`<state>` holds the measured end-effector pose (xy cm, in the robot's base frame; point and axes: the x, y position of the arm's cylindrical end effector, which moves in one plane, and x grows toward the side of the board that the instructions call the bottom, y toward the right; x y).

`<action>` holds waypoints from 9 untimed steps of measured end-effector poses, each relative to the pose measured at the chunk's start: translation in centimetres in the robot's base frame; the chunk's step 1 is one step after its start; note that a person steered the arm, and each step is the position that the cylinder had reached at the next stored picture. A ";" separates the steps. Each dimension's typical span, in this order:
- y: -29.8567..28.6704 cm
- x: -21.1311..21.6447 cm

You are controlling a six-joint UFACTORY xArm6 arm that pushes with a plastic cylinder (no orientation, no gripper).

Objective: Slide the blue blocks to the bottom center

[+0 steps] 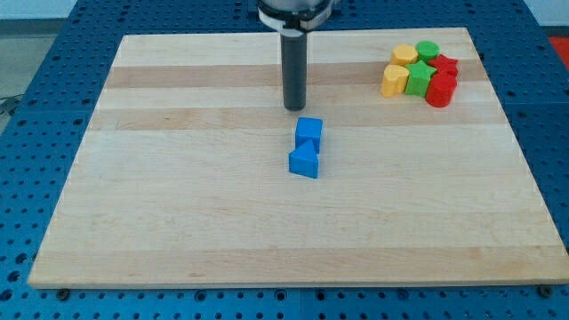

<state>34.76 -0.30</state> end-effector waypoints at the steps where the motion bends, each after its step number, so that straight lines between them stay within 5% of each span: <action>1: 4.3 -0.4; 4: 2.4 3.3; 5: 2.4 9.4; 7: 1.0 13.7; 9: 0.5 14.8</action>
<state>49.58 0.17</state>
